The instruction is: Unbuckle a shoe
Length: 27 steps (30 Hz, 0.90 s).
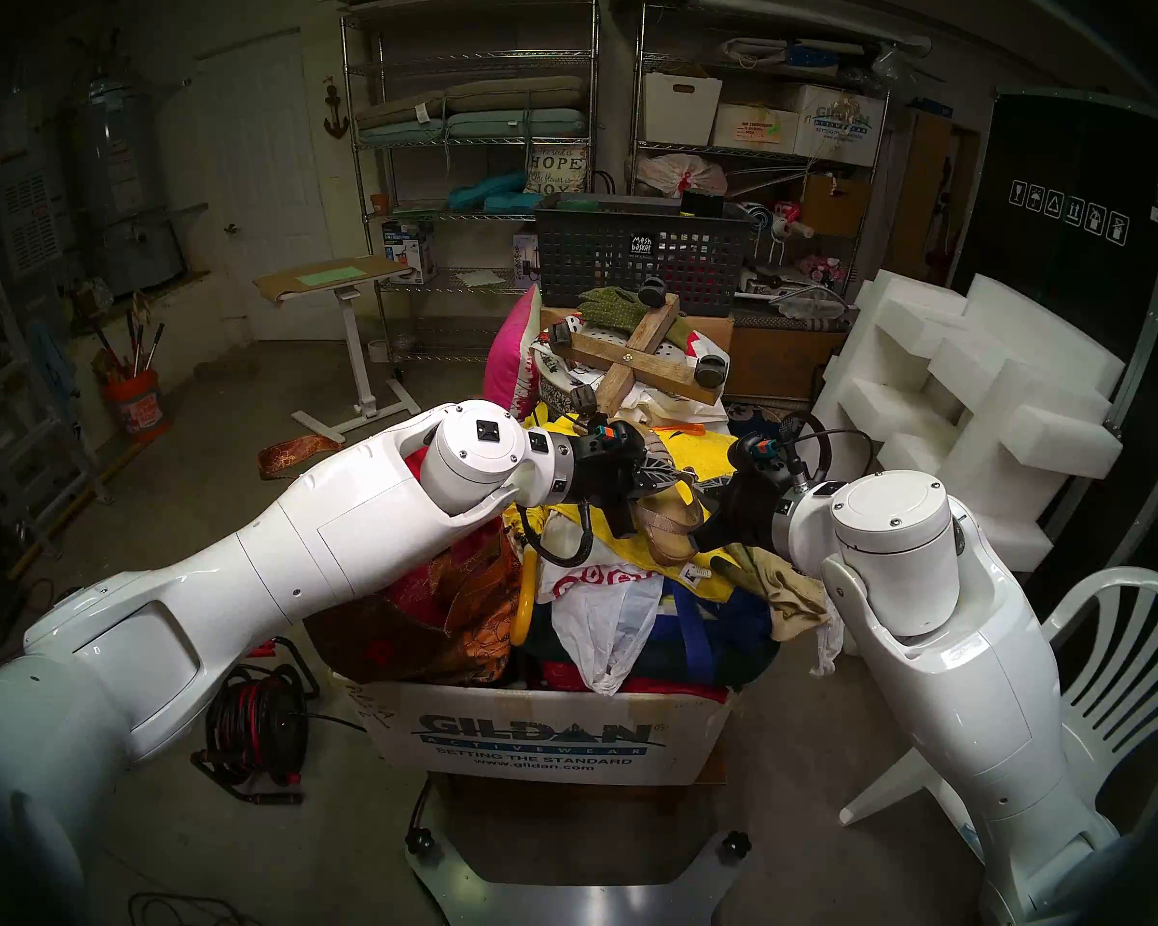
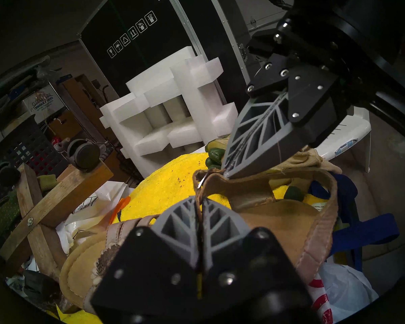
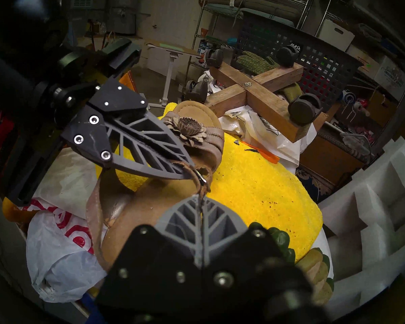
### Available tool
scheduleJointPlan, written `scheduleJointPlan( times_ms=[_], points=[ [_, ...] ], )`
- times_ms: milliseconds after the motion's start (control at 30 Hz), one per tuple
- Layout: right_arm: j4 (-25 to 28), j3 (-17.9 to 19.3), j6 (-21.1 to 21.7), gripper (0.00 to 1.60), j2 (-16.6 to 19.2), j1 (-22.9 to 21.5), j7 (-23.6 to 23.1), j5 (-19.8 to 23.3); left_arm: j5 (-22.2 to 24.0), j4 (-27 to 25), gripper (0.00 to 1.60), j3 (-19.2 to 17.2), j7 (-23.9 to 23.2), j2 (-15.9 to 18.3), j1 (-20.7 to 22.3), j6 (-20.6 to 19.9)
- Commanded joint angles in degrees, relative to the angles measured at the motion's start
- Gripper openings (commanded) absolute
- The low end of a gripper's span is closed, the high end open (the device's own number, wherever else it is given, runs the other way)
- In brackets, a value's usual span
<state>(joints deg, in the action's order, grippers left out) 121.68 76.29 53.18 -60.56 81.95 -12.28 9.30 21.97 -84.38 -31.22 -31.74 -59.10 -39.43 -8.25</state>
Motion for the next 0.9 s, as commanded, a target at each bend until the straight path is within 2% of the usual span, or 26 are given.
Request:
scheduleJointPlan(
  times_ms=[0,67,300,367,400,433,567,867],
  points=[
    [-0.01,0.27,-0.02,0.32,-0.32,-2.63,-0.47,0.22,0.53,-0.12,0.0,-0.35,-0.95,-1.49,1.13,0.9],
    [-0.12,0.23,0.08,0.46,-0.28,-2.75,-0.63,0.23,0.54,0.04,0.0,-0.37,-1.19,-1.61,1.22,1.02],
    [-0.71,0.13,0.11,0.49,-0.29,-2.99,-1.32,0.23,0.73,0.63,0.0,-0.4,-2.0,-2.06,1.32,1.73],
    [-0.88,0.09,-0.05,0.42,-0.1,-3.09,-1.69,0.22,0.7,0.83,0.0,-0.32,-2.36,-2.2,1.37,2.09],
    [-0.97,0.09,-0.11,0.19,-0.07,-3.15,-1.8,0.19,0.69,0.87,0.0,-0.31,-2.4,-2.25,1.35,2.14],
    [-1.13,0.03,-0.28,0.14,-0.06,-3.38,-2.02,0.21,0.72,0.98,0.0,-0.24,-2.79,-2.3,1.41,2.37],
    [-1.48,-0.24,-0.24,0.21,-0.34,-4.12,-2.34,0.0,0.65,0.95,0.0,-0.2,-3.14,-2.33,1.34,2.82],
    [-1.93,-1.27,-0.45,0.13,-0.83,-5.05,-2.59,-0.65,0.79,0.4,0.0,-0.34,-3.68,-2.06,1.05,3.65]
  ],
)
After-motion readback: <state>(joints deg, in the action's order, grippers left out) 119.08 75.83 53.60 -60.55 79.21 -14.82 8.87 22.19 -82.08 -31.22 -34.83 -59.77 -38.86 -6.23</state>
